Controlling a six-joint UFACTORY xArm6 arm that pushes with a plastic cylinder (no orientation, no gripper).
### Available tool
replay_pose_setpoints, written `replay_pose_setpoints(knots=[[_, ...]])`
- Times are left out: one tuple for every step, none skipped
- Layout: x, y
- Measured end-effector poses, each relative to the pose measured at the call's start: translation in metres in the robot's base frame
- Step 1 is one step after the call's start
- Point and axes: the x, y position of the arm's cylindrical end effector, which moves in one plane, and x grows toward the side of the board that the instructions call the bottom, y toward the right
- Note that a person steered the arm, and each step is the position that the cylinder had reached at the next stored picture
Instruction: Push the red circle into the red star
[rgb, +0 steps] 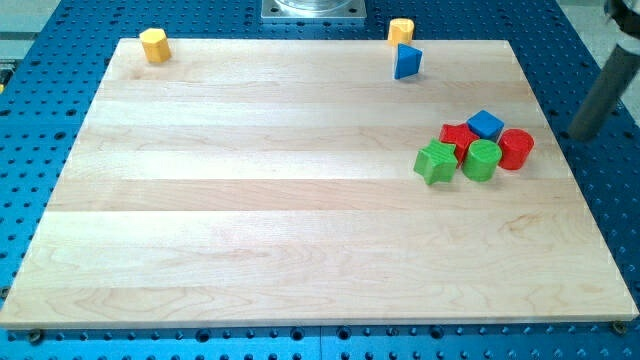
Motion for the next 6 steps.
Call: replay_pose_setpoints(knots=[[0.013, -0.028], [0.022, -0.057], [0.032, -0.094], [0.022, -0.123], [0.017, -0.129], [0.017, -0.133]])
